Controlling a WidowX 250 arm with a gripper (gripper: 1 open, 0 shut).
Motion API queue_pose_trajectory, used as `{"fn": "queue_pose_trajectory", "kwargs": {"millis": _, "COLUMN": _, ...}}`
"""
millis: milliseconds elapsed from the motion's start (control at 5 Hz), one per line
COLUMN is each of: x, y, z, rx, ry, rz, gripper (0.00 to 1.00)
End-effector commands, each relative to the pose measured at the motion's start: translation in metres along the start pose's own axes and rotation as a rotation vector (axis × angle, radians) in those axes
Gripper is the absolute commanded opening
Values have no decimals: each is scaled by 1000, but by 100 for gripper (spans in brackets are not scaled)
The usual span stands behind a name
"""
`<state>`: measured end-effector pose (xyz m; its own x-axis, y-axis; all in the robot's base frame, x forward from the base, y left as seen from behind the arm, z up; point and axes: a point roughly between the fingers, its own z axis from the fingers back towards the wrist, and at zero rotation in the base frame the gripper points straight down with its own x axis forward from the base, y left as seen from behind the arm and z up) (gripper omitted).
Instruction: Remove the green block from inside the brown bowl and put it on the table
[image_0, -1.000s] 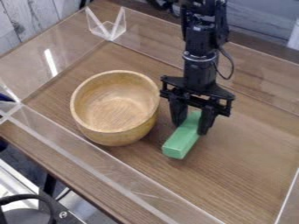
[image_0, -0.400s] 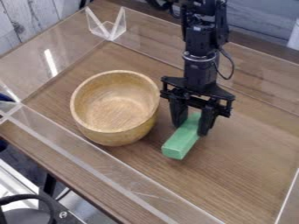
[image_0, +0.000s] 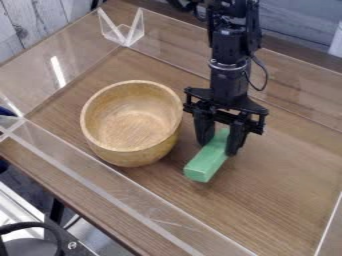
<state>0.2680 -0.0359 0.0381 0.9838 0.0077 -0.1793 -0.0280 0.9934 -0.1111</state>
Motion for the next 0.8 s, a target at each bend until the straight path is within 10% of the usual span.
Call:
{"fn": "queue_pose_trajectory", "kwargs": {"millis": 0, "x": 9, "y": -1, "z": 14, "rx": -12, "ry": -51, "rz": -5, "gripper": 0}}
{"fn": "queue_pose_trajectory", "kwargs": {"millis": 600, "x": 9, "y": -1, "z": 16, "rx": -20, "ry": -47, "rz": -18, "gripper": 0}}
